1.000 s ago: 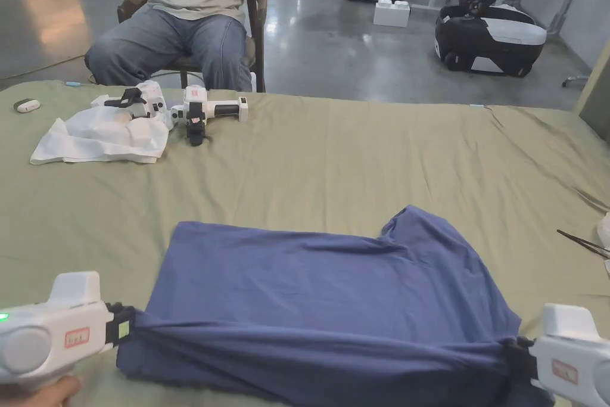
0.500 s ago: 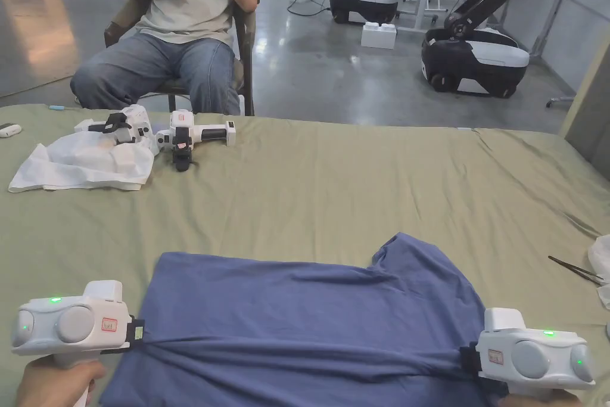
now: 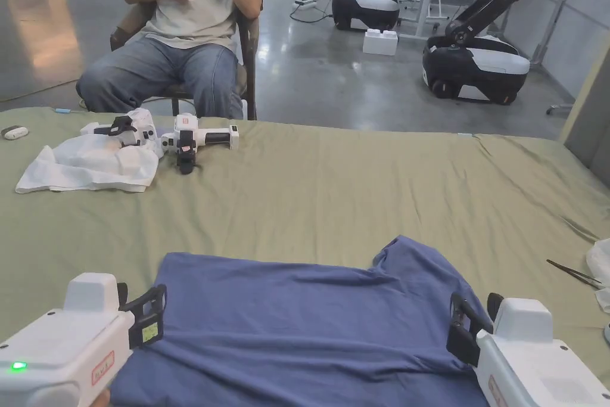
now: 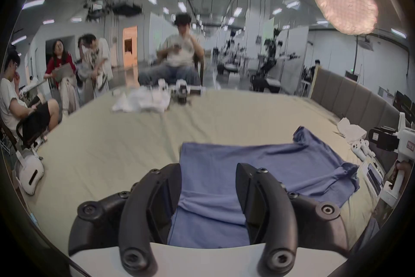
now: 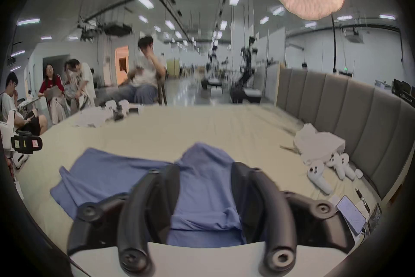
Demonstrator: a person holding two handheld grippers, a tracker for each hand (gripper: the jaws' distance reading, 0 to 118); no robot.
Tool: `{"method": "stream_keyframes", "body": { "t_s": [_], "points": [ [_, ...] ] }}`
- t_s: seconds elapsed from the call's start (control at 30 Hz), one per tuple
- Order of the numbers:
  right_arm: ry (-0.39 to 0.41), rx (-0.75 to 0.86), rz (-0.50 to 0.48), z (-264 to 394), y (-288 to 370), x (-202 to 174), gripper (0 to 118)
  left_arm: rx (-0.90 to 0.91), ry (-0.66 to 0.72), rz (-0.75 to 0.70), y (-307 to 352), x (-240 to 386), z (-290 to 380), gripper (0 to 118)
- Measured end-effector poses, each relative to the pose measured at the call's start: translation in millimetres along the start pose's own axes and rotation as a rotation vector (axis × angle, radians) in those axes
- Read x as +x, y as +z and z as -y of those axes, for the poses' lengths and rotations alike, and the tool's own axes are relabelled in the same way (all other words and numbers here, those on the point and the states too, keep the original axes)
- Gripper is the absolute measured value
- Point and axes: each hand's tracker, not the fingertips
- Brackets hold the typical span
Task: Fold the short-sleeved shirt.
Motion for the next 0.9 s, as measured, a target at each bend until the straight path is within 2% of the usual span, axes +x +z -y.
{"method": "stream_keyframes", "body": {
  "t_s": [0.03, 0.1, 0.13, 0.2, 0.37, 0.53, 0.63, 0.67, 0.7, 0.73, 0.77, 0.8, 0.9],
  "points": [
    [0.007, 0.031, -0.001, -1, 10, -5, 3, 0.012, -0.009, 0.002, 11, 4, 1, 20],
    [0.023, 0.067, 0.025, -2, 27, -16, 3, 0.064, -0.035, -0.017, 32, 13, 4, 4],
    [0.002, 0.082, 0.032, -2, 32, -19, 1, 0.083, -0.060, -0.041, 41, 16, 6, 0],
    [-0.041, 0.097, 0.003, -2, 44, -23, 0, 0.112, -0.087, -0.063, 53, 23, 7, 0],
    [0.005, 0.104, 0.013, -3, 57, -33, 0, 0.012, -0.045, -0.084, 58, 12, 16, 0],
    [-0.015, 0.059, 0.009, 3, 55, -27, 0, -0.327, 0.030, -0.024, 11, -24, 35, 0],
    [-0.019, 0.038, 0.008, 9, 54, -23, 0, -0.426, 0.053, -0.030, -19, -44, 46, 0],
    [-0.016, 0.029, 0.012, 11, 53, -21, 0, -0.444, 0.082, -0.043, -29, -50, 48, 7],
    [-0.016, 0.020, 0.014, 14, 53, -19, 0, -0.483, 0.088, -0.058, -39, -55, 48, 20],
    [-0.020, 0.015, 0.016, 16, 53, -17, 0, -0.503, 0.106, -0.049, -48, -60, 50, 47],
    [-0.021, 0.006, 0.021, 18, 53, -16, 0, -0.523, 0.112, -0.054, -57, -63, 52, 66],
    [-0.022, -0.004, 0.028, 20, 54, -14, 0, -0.542, 0.109, -0.060, -65, -64, 53, 75],
    [-0.027, -0.032, 0.041, 26, 53, -7, 0, -0.612, 0.079, -0.066, -83, -64, 61, 76]
  ]
}}
